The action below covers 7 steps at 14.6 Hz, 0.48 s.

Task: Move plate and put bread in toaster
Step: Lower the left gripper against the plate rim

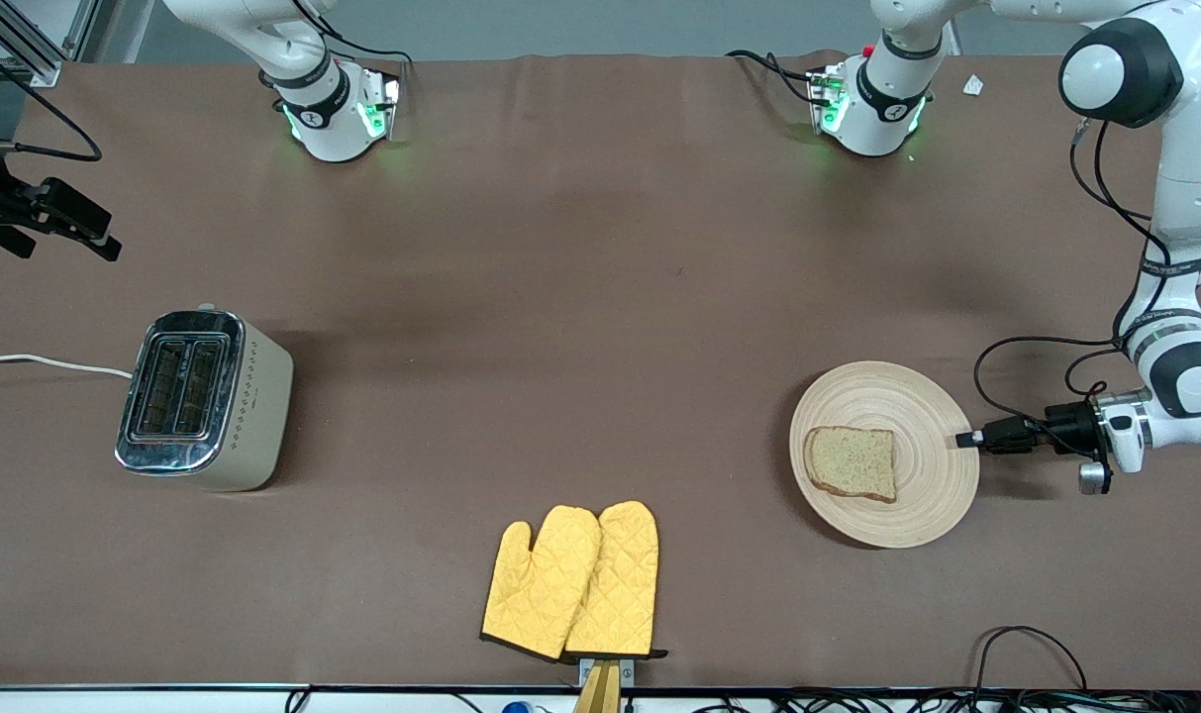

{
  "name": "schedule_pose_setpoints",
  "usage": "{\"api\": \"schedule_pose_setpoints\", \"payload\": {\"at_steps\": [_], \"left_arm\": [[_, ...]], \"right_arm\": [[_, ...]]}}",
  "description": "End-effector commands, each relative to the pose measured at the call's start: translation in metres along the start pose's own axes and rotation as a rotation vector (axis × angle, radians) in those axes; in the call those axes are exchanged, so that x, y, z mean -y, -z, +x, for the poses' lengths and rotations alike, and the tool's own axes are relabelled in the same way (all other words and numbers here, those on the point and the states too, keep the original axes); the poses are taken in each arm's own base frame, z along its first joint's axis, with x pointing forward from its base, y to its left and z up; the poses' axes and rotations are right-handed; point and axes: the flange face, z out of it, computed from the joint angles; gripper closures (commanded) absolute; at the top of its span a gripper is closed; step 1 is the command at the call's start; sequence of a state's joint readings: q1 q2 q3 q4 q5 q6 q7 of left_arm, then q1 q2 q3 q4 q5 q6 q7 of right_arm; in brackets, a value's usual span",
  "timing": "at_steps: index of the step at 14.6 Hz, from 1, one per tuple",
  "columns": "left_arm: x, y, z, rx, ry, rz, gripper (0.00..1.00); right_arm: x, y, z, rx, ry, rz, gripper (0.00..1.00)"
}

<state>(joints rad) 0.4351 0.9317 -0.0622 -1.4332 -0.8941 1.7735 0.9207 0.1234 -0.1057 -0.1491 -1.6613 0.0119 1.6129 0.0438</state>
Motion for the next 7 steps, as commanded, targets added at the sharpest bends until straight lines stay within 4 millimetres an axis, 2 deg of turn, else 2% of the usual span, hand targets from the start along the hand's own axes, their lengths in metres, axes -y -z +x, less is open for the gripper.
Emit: {"api": "schedule_pose_setpoints", "payload": {"at_steps": [1, 7], "left_arm": [[0.001, 0.003, 0.003, -0.024, -0.022, -0.014, 0.8], [0.001, 0.003, 0.004, -0.033, -0.061, -0.022, 0.93]], "right_arm": [[-0.001, 0.0, -0.006, 0.002, -0.01, -0.002, 0.0], [0.0, -0.013, -0.006, 0.029, -0.007, -0.008, 0.0]]}}
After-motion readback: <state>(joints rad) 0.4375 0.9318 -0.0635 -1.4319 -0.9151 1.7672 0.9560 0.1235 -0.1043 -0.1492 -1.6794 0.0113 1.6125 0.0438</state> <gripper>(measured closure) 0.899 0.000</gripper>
